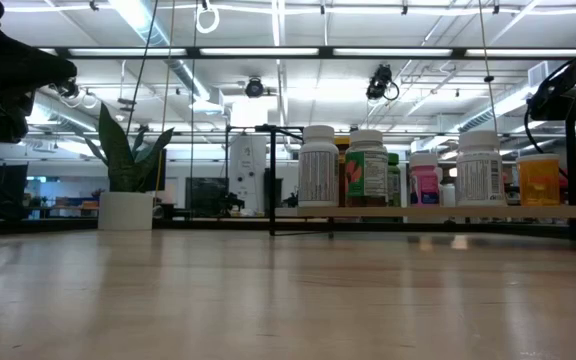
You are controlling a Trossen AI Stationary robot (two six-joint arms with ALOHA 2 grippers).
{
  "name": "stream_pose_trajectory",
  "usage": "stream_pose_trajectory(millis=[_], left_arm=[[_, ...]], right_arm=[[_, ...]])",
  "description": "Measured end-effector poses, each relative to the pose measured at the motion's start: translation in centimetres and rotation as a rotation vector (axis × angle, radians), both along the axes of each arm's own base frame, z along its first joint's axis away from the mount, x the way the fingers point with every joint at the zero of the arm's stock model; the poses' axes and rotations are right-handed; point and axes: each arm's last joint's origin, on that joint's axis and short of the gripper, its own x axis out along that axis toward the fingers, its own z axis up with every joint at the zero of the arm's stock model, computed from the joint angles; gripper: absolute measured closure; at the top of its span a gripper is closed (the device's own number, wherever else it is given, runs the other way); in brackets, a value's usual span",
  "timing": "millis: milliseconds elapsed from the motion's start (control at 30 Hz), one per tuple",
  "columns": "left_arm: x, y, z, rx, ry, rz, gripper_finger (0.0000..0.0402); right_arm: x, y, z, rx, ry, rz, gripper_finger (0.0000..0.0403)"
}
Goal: Pick and place medicine bottles onto shelf by color
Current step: Return to Home Position
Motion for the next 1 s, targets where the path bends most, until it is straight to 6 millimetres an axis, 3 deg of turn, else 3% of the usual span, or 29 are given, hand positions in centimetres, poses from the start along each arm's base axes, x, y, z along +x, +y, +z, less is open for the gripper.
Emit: stream_pose_trajectory(millis=[1000], left_arm=[[0.00,0.00,0.00,-0.001,0.000,0.000,0.0375]], right_arm=[[0.01,0.17,0.03,-0.001,-0.010,0.059,0.0385]])
